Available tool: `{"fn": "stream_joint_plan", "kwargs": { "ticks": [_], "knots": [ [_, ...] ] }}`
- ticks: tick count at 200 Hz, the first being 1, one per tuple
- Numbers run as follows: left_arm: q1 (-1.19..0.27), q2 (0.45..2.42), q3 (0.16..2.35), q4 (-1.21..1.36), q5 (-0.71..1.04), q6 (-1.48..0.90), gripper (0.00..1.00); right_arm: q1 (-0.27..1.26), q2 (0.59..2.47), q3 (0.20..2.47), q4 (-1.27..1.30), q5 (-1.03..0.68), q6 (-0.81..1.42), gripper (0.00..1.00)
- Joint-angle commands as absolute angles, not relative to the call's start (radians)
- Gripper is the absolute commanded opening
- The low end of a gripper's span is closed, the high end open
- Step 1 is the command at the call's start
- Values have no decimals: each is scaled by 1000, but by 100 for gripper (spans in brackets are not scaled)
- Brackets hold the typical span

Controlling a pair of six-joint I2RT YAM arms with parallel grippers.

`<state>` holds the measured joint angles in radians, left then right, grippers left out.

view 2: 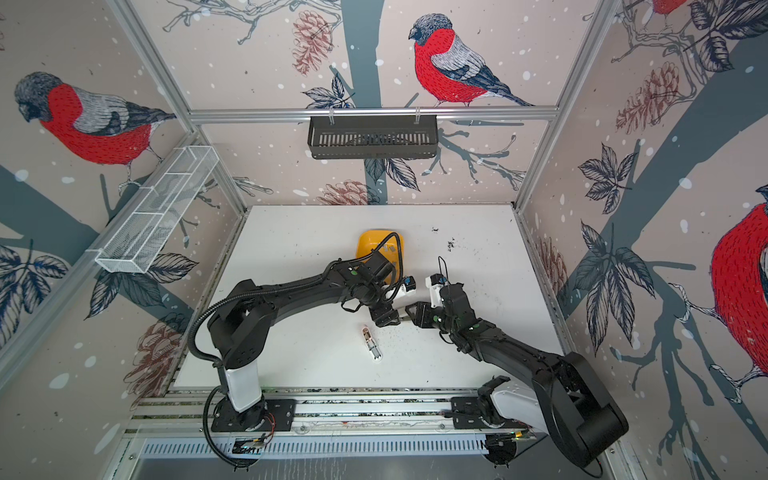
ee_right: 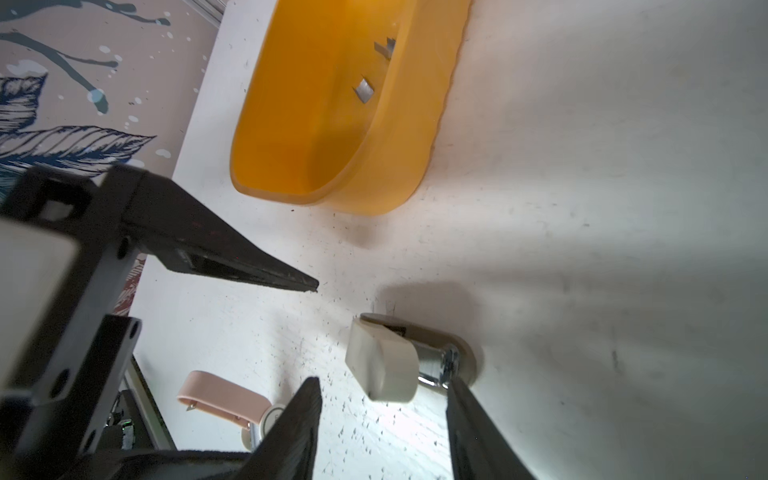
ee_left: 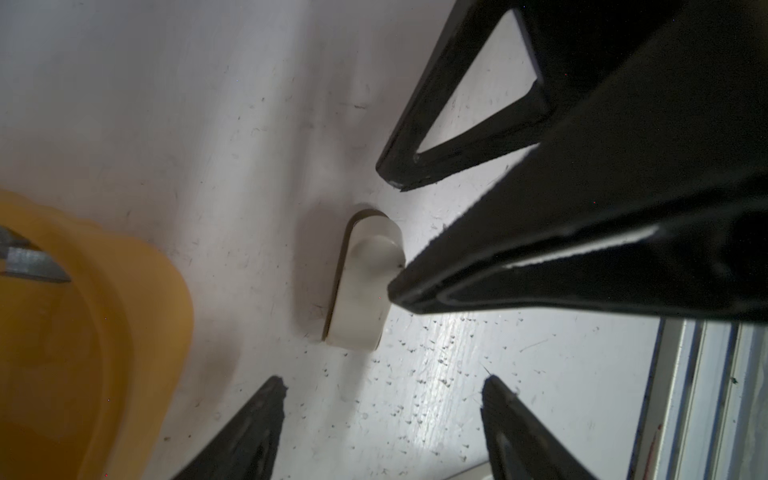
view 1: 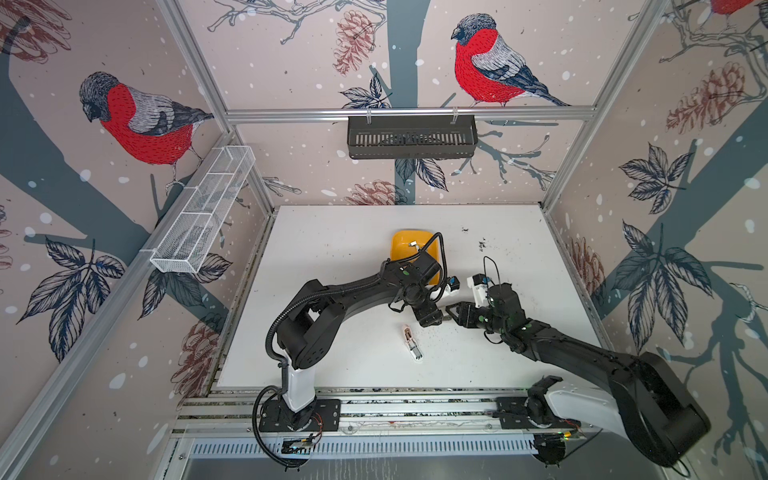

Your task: Load the staples into the stapler

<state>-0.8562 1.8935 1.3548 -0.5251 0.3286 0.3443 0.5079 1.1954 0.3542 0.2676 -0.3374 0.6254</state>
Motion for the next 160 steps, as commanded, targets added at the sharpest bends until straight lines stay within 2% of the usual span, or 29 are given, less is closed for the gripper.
{"fn": "stream_joint_plan", "kwargs": {
  "ticks": [1,69,101,160],
  "knots": [
    [-857,1918,1372,-556,314,394,74,512,1225,359,289,-250,635,48],
    [-869,1970,1394,-497,291,404,67,511,1249,348,291,-227,640,37],
    [-873,1984,1401,-462,272,408,67,507,1214,342,283,-250,629,38],
    [-881,2025,1422,-459,303,422,67,465,1039,294,226,-309,630,43]
  ]
}}
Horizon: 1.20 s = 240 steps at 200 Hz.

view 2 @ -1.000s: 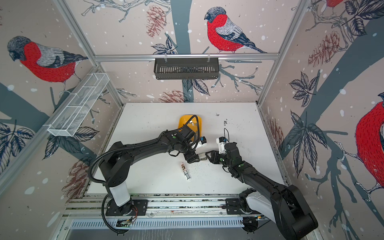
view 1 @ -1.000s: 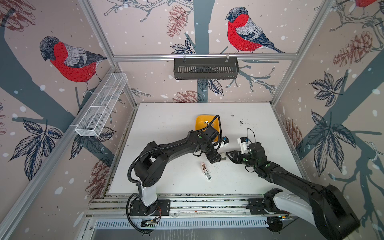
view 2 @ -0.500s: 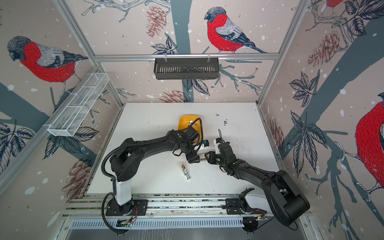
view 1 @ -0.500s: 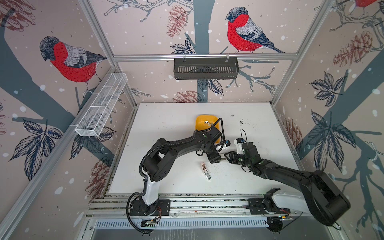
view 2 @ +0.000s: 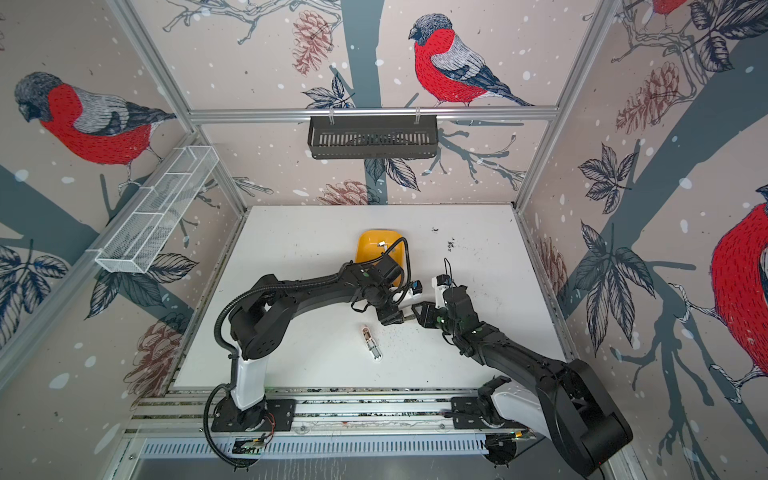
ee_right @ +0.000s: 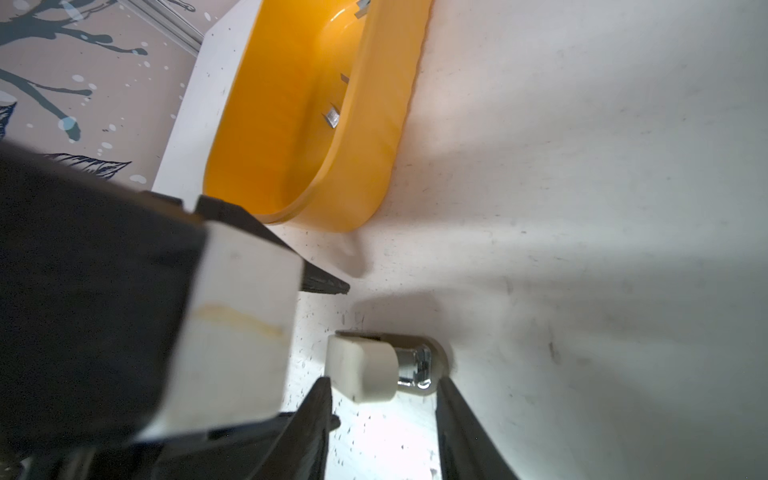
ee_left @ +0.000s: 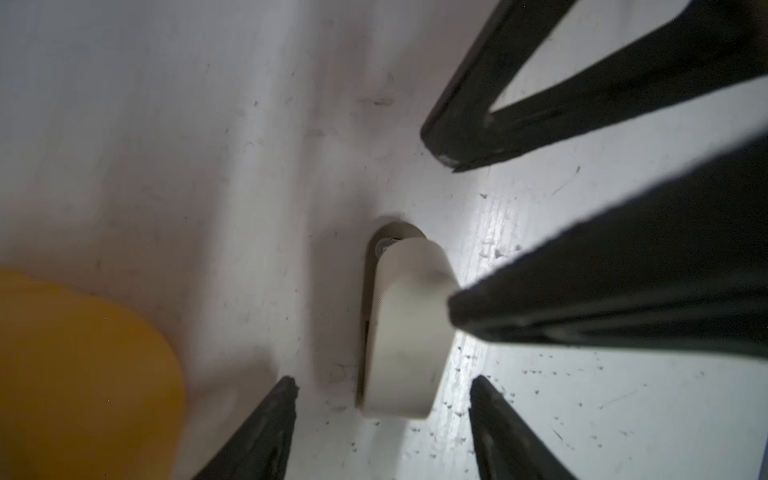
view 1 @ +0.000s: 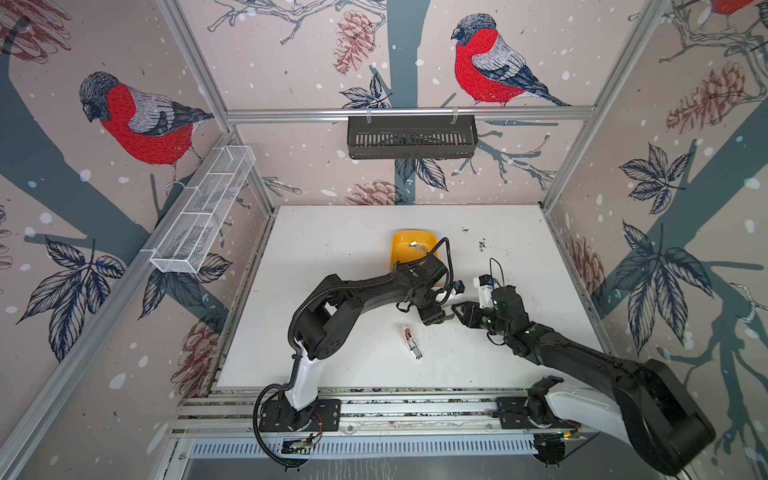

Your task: Load the staples into the stapler

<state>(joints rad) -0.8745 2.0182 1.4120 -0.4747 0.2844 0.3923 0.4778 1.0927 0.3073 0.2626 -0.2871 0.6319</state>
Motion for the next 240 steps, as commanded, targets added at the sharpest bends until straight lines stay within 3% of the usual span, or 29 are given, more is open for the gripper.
{"fn": "stream_joint_plan", "kwargs": {
  "ticks": [1,21,49,161,198,240],
  "knots": [
    [-881,2026,1422,-458,304,422,67,464,1036,294,223,-308,630,43],
    [-887,2035,1425,-460,308,426,64,438,987,281,179,-308,621,43],
    [-894,2043,1420,-471,304,434,51,409,935,264,140,-307,614,43],
    [-904,1998,1416,-455,239,392,22,346,868,234,126,-391,662,43],
    [-899,1868,1409,-472,223,350,19,307,837,256,112,-530,709,44],
    [-860,1751,1392,-467,294,296,19,302,824,322,100,-539,727,51]
  ]
}}
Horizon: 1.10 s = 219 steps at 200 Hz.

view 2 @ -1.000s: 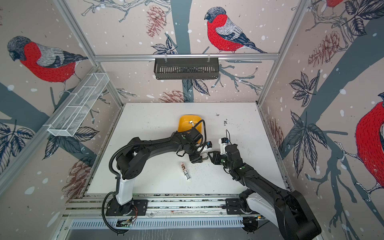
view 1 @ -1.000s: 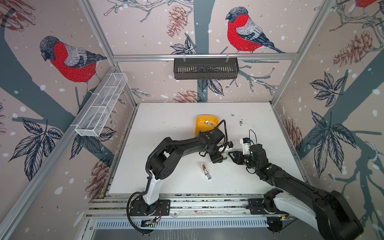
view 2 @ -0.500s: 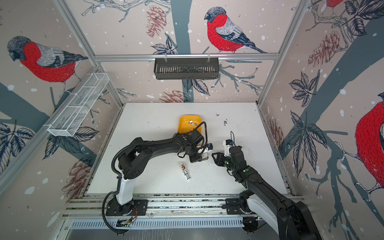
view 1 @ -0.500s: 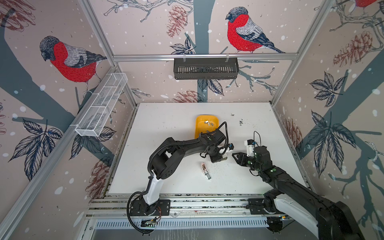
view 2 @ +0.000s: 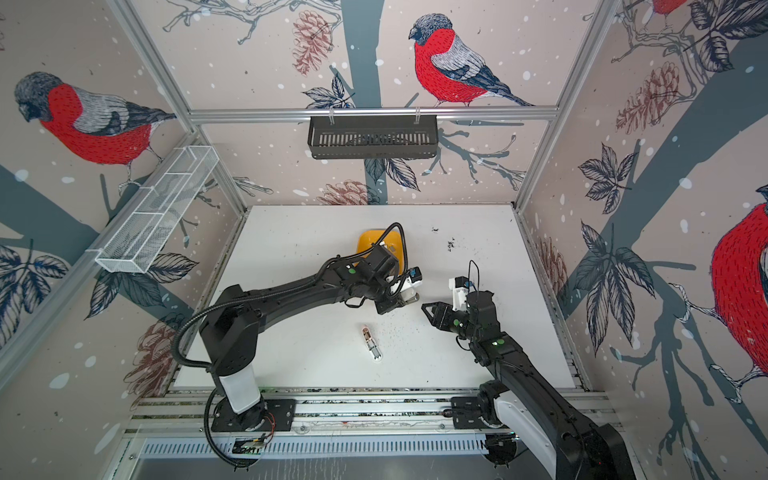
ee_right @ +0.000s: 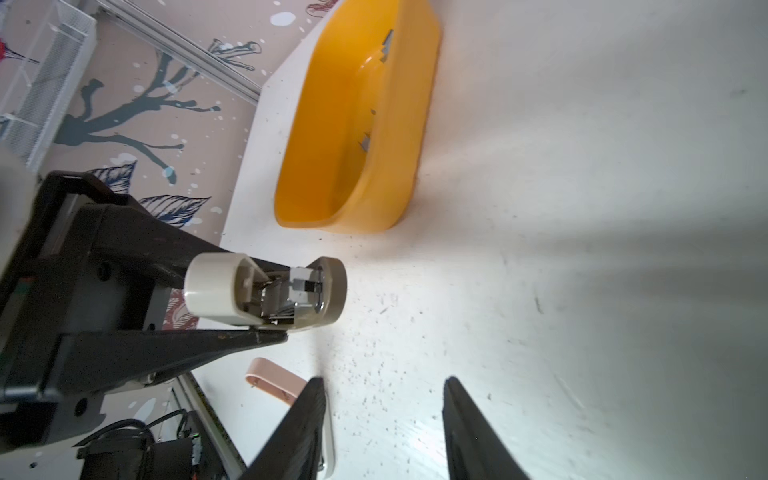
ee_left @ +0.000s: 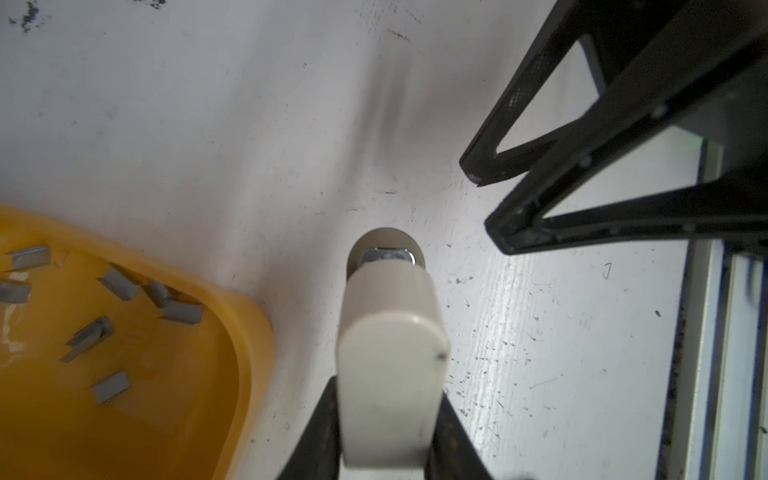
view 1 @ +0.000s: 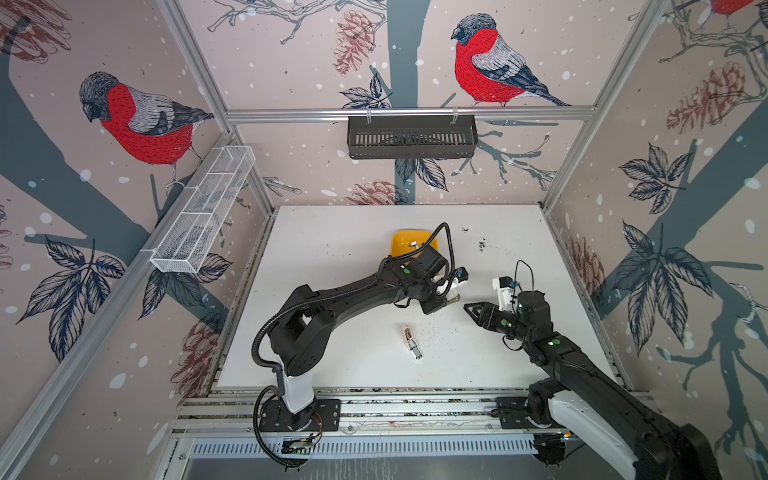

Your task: Load the staples into the stapler

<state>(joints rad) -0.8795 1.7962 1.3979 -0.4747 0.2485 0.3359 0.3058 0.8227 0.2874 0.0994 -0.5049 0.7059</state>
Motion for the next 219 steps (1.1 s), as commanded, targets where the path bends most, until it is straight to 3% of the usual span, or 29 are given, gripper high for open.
{"fn": "stream_joint_plan", "kwargs": {
  "ticks": [1,29,119,194,219],
  "knots": [
    [-859,1749,1391,-466,295,296,19,302,826,324,100,-539,728,51],
    [-825,1705,1386,-439,321,283,19,303,859,406,81,-568,753,54],
    [-815,1599,1332,-391,324,213,19,340,917,569,74,-554,811,85],
    [-850,1615,1338,-408,284,223,19,476,988,644,108,-476,819,87],
    [-856,1603,1331,-404,285,230,19,479,1002,643,115,-436,835,83]
  ]
}}
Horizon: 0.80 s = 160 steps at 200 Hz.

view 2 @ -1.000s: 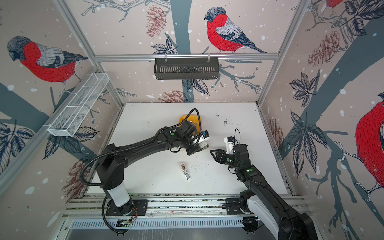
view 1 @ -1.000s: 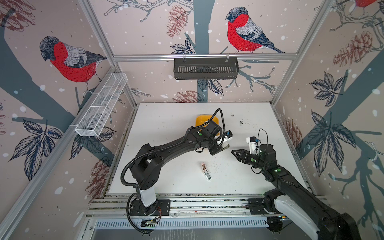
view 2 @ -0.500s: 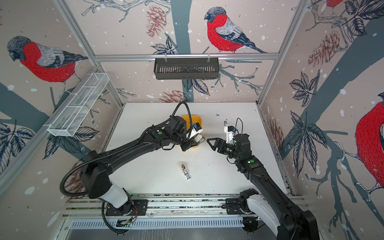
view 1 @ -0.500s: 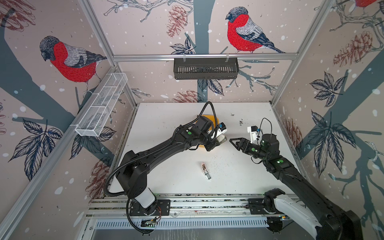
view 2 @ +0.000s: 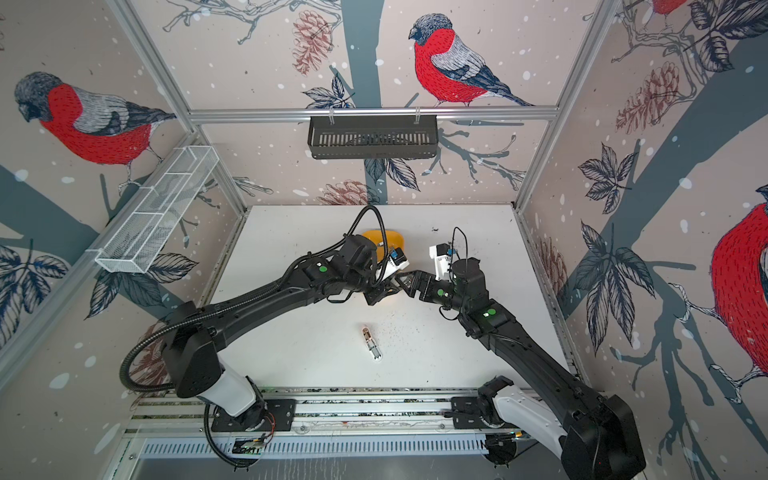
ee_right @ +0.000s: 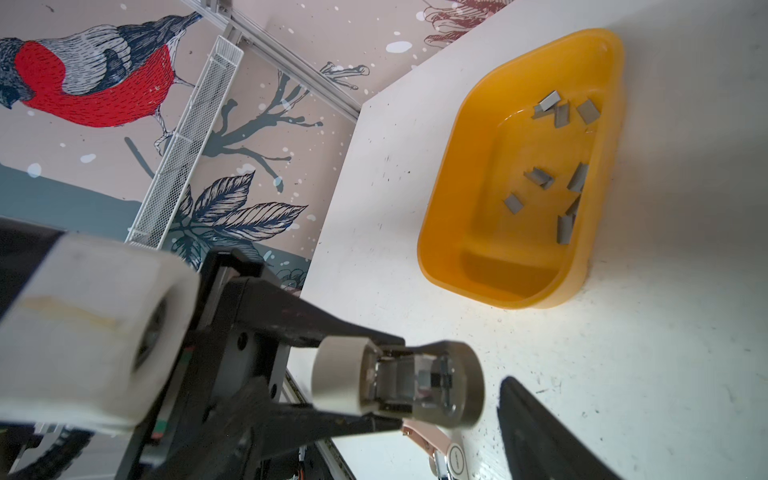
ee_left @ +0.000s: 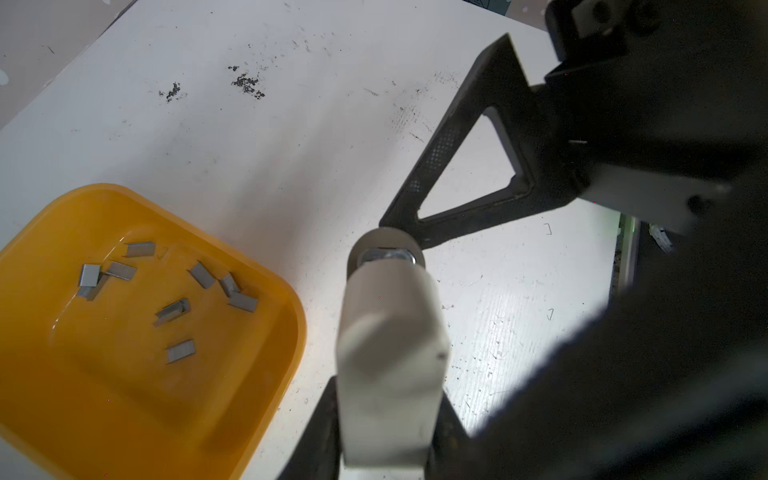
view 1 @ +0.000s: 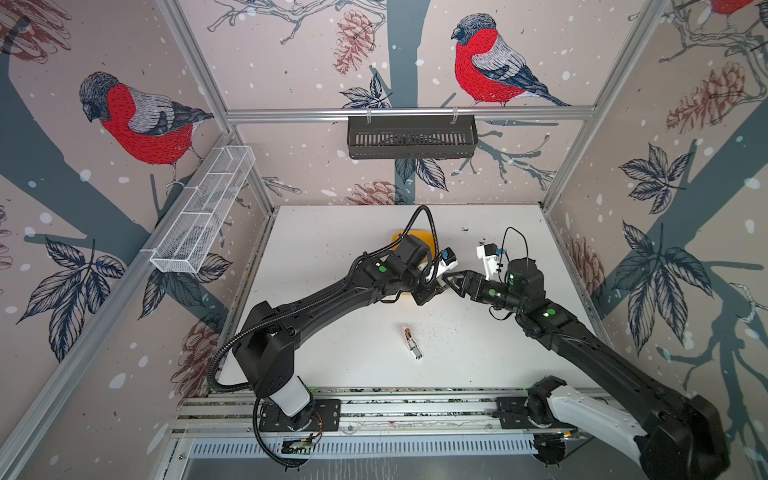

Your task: Load the staples into the stapler

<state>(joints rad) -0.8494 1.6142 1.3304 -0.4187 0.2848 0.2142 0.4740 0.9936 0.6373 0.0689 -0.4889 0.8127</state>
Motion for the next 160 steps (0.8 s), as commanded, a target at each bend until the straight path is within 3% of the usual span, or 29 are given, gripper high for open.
{"fn": "stream_joint_plan", "kwargs": {
  "ticks": [1,89,160],
  "knots": [
    [-857,1603,1331,-405,284,230,19,478,1001,643,116,-436,836,83],
    [-888,1606,1321,-400,214,240,19,487,1015,634,166,-445,891,54],
    [-890,1602,1317,-382,214,227,18,491,1012,621,184,-443,903,40]
  ]
}}
